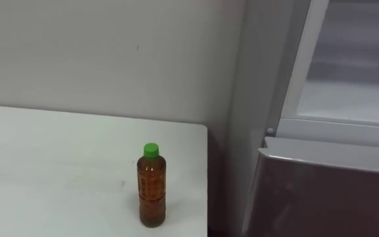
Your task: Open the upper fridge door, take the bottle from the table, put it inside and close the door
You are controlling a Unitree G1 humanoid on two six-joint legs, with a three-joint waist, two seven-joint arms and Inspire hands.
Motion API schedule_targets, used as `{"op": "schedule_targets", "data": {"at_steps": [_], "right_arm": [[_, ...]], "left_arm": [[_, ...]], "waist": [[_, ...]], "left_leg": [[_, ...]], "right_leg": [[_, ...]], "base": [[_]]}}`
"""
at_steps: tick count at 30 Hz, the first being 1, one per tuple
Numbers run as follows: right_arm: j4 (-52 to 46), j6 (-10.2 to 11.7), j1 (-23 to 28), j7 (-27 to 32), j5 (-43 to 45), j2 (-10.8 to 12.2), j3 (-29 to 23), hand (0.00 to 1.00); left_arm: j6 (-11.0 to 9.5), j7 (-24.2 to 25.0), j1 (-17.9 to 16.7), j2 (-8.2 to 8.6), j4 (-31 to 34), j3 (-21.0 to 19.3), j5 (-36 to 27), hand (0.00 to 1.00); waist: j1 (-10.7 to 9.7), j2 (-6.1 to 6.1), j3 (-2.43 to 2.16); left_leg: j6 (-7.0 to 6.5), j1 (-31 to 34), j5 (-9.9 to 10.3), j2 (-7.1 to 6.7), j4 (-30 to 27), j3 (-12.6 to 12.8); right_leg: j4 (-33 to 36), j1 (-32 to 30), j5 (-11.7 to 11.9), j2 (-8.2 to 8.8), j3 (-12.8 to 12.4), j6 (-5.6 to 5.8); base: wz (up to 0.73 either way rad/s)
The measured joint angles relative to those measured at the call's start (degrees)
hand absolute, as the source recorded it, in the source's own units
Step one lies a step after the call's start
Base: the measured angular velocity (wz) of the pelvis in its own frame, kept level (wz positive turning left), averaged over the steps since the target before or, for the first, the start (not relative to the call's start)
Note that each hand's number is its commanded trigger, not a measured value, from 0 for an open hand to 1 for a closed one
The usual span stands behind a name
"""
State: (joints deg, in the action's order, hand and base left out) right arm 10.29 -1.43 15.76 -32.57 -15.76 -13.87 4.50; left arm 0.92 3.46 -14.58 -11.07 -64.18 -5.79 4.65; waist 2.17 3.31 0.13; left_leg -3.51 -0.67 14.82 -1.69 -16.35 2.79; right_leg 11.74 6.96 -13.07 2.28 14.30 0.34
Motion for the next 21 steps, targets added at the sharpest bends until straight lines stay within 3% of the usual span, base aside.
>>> {"op": "schedule_targets", "data": {"at_steps": [4,9,12,21], "right_arm": [[-4.49,-0.24,-0.32,-3.29,-0.76,-0.16,-0.16,0.0],[-10.11,-2.24,-2.56,-5.1,-1.03,-0.87,-0.06,0.0],[-13.69,-2.36,-4.99,-5.28,-3.36,-2.34,-0.03,0.0],[-23.16,-4.45,-8.83,-8.22,-12.48,-2.16,-0.37,0.0]], "left_arm": [[0.3,-0.05,0.05,-0.09,-0.03,0.09,0.0,0.0],[0.6,0.01,0.17,-0.4,-0.08,1.77,0.05,0.0],[0.69,-0.04,0.11,-0.99,-0.1,2.84,0.02,0.0],[2.7,-0.81,-0.76,-1.04,-0.16,2.69,-0.01,0.0]], "waist": [[1.03,0.0,0.0],[2.52,0.02,0.0],[3.15,0.34,0.0],[4.27,0.87,-0.12]], "left_leg": [[-0.03,0.07,-0.01,0.0,-0.48,0.03],[-0.06,0.51,-0.02,0.03,-1.37,-0.01],[-0.22,0.74,-0.14,-0.04,-1.56,0.17],[-0.35,0.35,-0.23,-0.05,-1.09,-0.15]], "right_leg": [[0.13,0.06,0.02,-0.01,-0.03,-0.03],[0.8,-0.31,0.03,0.08,0.02,-0.07],[0.8,-0.64,0.01,0.5,0.08,-0.05],[0.02,0.24,0.55,0.08,0.41,0.11]], "base": [[0.0],[0.01],[-0.01],[0.01]]}}
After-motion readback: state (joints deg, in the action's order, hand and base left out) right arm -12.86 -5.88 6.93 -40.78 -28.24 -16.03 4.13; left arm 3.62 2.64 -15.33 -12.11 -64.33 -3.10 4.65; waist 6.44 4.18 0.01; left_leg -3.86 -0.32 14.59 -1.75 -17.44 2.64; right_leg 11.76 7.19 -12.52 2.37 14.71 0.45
